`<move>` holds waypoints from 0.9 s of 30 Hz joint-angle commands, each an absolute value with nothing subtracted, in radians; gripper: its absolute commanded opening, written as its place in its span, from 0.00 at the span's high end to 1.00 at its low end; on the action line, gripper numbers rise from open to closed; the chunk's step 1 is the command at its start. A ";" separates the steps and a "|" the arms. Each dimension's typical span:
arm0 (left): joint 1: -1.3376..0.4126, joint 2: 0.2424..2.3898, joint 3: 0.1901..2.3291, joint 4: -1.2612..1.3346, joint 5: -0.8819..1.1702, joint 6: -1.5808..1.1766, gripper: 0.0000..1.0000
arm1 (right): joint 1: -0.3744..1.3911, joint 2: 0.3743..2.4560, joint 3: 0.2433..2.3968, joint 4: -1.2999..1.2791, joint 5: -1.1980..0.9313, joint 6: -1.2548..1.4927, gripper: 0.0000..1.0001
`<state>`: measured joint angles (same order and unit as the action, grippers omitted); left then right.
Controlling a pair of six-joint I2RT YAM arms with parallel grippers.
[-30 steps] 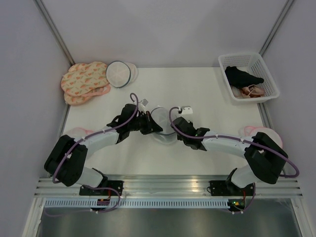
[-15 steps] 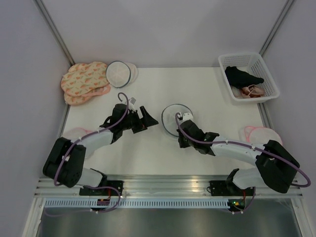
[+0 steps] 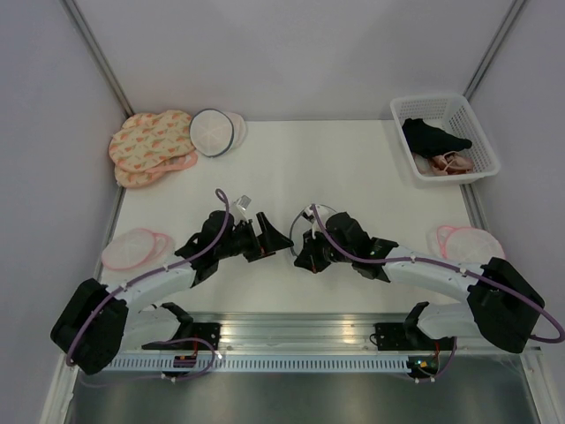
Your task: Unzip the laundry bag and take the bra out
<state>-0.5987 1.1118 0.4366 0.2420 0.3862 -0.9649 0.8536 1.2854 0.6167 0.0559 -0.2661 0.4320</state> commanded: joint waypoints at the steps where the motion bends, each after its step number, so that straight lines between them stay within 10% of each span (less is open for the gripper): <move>1: -0.629 1.190 0.446 0.342 0.383 -1.025 0.00 | 0.851 1.235 0.620 0.112 -0.350 0.408 0.99; 7: -0.649 1.290 0.452 0.440 0.400 -1.054 0.16 | 0.851 1.177 0.600 0.081 -0.379 0.394 0.99; 11: -0.655 1.308 0.462 0.459 0.396 -1.055 0.75 | 0.853 1.158 0.594 0.052 -0.374 0.387 1.00; 14: -0.655 1.299 0.465 0.430 0.373 -1.049 0.98 | 0.853 1.151 0.585 0.026 -0.371 0.385 0.99; 27: -0.653 1.171 0.465 0.250 0.243 -0.999 0.98 | 0.853 1.127 0.591 -0.354 -0.011 0.452 1.00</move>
